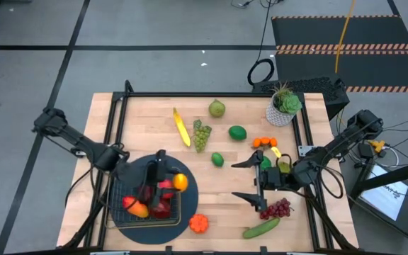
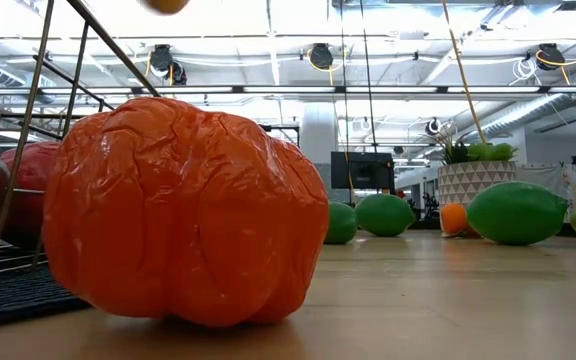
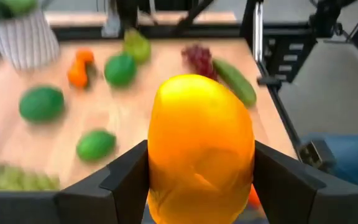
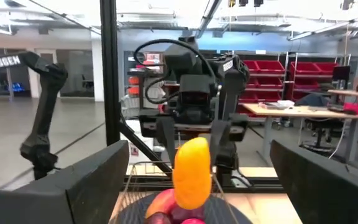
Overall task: Build produce basket
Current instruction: Put the yellow mango into the gold wire basket
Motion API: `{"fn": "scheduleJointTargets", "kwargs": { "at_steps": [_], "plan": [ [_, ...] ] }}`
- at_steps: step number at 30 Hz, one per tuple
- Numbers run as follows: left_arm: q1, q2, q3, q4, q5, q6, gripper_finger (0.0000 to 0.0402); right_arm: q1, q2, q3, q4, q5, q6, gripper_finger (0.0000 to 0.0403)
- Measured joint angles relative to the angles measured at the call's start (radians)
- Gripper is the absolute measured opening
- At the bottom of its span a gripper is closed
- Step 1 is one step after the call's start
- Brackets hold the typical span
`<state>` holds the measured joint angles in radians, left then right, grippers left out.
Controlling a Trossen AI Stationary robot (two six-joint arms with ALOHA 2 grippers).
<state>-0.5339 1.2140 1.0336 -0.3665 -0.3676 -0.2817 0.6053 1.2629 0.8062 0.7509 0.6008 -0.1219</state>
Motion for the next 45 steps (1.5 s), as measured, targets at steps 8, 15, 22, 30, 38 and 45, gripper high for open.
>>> {"fn": "scheduleJointTargets", "kwargs": {
  "at_steps": [8, 15, 22, 30, 38, 45],
  "plan": [
    [-0.081, -0.013, 0.0, -0.25, 0.0, -0.194, 0.0247, -0.043, 0.0, 0.0, 0.007, 0.001, -0.022, 0.0382],
    [-0.154, -0.013, 0.0, -0.44, -0.031, -0.348, 0.0248, -0.063, 0.0, 0.0, 0.007, 0.001, -0.021, 0.0382],
    [-0.215, -0.013, 0.0, -0.584, -0.075, -0.49, 0.0248, -0.063, 0.0, 0.0, 0.007, 0.001, -0.021, 0.0382],
    [-0.267, -0.007, 0.0, -0.598, -0.102, -0.554, 0.0248, -0.063, 0.0, 0.0, 0.007, 0.001, -0.021, 0.0382],
    [-0.269, 0.033, 0.0, -0.595, -0.157, -0.574, 0.0248, -0.063, 0.0, 0.0, 0.007, 0.001, -0.021, 0.0382],
    [-0.235, 0.085, 0.0, -0.565, -0.158, -0.546, 0.0248, -0.063, 0.001, 0.0, 0.007, 0.001, -0.021, 0.0382]
  ]
}}
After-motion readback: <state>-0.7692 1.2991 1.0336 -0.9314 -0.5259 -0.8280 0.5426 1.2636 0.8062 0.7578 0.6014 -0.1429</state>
